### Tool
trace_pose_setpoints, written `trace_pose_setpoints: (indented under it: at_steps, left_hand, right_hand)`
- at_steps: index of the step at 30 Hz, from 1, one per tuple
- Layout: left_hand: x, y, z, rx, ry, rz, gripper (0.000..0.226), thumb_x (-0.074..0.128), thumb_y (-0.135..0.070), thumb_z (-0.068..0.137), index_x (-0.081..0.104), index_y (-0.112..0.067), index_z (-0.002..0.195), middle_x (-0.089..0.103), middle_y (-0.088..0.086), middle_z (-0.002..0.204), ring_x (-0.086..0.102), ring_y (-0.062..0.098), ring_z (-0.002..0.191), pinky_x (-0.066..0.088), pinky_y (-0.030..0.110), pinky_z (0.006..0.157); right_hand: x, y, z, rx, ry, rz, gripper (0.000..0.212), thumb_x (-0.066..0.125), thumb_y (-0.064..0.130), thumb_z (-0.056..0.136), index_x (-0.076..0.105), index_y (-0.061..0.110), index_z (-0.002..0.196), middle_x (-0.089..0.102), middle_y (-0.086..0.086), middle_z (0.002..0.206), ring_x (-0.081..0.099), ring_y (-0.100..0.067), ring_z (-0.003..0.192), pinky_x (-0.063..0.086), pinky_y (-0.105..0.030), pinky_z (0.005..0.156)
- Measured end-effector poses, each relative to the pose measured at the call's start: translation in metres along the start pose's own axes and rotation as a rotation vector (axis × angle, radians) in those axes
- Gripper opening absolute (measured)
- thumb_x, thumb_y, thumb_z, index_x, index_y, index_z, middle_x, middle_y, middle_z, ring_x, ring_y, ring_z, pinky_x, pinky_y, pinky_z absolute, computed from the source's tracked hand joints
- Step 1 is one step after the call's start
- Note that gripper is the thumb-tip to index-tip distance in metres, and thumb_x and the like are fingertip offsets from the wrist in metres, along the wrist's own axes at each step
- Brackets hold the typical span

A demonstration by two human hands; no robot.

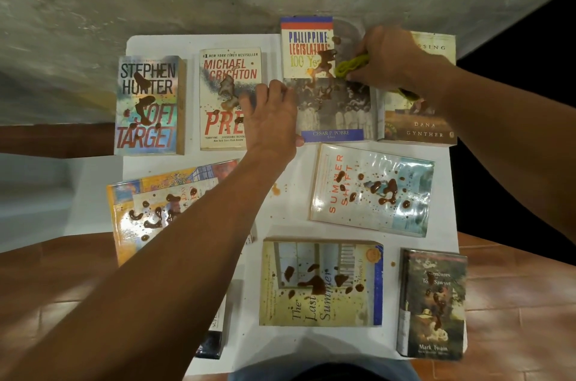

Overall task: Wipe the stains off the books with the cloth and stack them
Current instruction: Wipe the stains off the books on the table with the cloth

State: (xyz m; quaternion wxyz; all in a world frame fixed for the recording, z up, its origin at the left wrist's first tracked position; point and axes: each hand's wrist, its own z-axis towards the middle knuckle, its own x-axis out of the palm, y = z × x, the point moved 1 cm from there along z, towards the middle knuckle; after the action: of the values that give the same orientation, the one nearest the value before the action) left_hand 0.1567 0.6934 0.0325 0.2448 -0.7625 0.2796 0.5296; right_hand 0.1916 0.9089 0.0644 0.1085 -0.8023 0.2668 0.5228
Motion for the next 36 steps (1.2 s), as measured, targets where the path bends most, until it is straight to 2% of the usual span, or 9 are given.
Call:
trace_pose_setpoints:
  at_steps: [4,8,12,16,21,24,29,33,36]
  left_hand:
    - [0.000,0.001,-0.001,0.005,-0.012,-0.006,0.080,0.083,-0.046,0.075,0.045,-0.020,0.141,0.040,0.005,0.141,0.034,0.028,0.134,0.021,0.049,0.114]
    - [-0.001,0.000,-0.001,0.002,0.002,-0.005,0.080,0.083,-0.045,0.077,0.044,-0.020,0.143,0.038,0.006,0.142,0.032,0.028,0.135,0.020,0.048,0.114]
    - [-0.001,0.000,-0.002,-0.004,0.003,-0.008,0.079,0.082,-0.045,0.077,0.045,-0.021,0.142,0.038,0.005,0.141,0.032,0.027,0.134,0.021,0.047,0.113]
    - [-0.001,0.000,-0.001,-0.004,0.005,-0.019,0.077,0.082,-0.045,0.078,0.045,-0.021,0.142,0.038,0.004,0.141,0.032,0.027,0.134,0.021,0.047,0.112]
    - [-0.002,0.000,-0.002,-0.003,0.004,-0.017,0.078,0.081,-0.045,0.078,0.043,-0.021,0.143,0.038,0.004,0.142,0.031,0.027,0.135,0.020,0.047,0.114]
    - [-0.002,0.000,-0.002,-0.006,0.009,-0.021,0.079,0.081,-0.045,0.078,0.043,-0.021,0.143,0.037,0.004,0.142,0.031,0.027,0.135,0.019,0.047,0.114]
    - [-0.002,0.000,-0.002,-0.009,0.013,-0.018,0.080,0.081,-0.045,0.078,0.043,-0.021,0.144,0.037,0.004,0.142,0.032,0.026,0.134,0.020,0.047,0.114]
    - [-0.003,0.000,-0.003,-0.006,0.017,-0.027,0.080,0.081,-0.045,0.079,0.041,-0.021,0.145,0.036,0.005,0.143,0.031,0.026,0.135,0.020,0.047,0.114]
    - [-0.004,0.000,-0.003,-0.007,0.020,-0.021,0.080,0.080,-0.045,0.079,0.041,-0.021,0.144,0.036,0.005,0.144,0.031,0.026,0.136,0.019,0.047,0.115]
  right_hand:
    - [0.002,-0.003,0.008,0.064,-0.046,0.054,0.047,0.073,0.042,0.088,0.066,0.007,0.119,0.060,-0.009,0.101,0.053,-0.019,0.083,0.041,-0.029,0.072]
    - [0.005,-0.005,0.007,0.048,-0.006,0.055,0.043,0.073,0.043,0.087,0.069,0.008,0.114,0.064,-0.010,0.107,0.059,-0.021,0.092,0.046,-0.029,0.079]
    - [0.006,-0.004,0.010,0.079,-0.096,0.075,0.040,0.069,0.040,0.091,0.068,0.006,0.112,0.062,-0.011,0.106,0.060,-0.023,0.093,0.047,-0.032,0.083]
    - [0.004,-0.003,0.013,0.072,-0.066,0.150,0.042,0.075,0.040,0.086,0.068,0.012,0.118,0.057,-0.010,0.118,0.052,-0.016,0.093,0.041,-0.026,0.079]
    - [-0.001,-0.001,0.026,0.129,-0.150,0.190,0.036,0.072,0.037,0.090,0.068,0.012,0.116,0.062,-0.005,0.103,0.058,-0.018,0.087,0.048,-0.031,0.076]
    - [0.001,0.000,0.031,0.141,-0.188,0.177,0.034,0.068,0.039,0.093,0.068,0.011,0.111,0.059,-0.003,0.095,0.055,-0.016,0.084,0.043,-0.028,0.076]
    - [0.004,0.001,0.035,0.169,-0.226,0.228,0.037,0.065,0.042,0.094,0.066,0.011,0.115,0.062,-0.007,0.108,0.051,-0.015,0.089,0.041,-0.026,0.078]
    - [-0.003,0.001,0.034,0.120,-0.151,0.226,0.037,0.068,0.040,0.092,0.069,0.011,0.114,0.061,-0.006,0.100,0.056,-0.017,0.088,0.045,-0.029,0.077]
    - [-0.003,0.002,0.036,0.118,-0.181,0.236,0.041,0.067,0.041,0.092,0.064,0.011,0.120,0.061,-0.007,0.111,0.057,-0.019,0.097,0.045,-0.029,0.081]
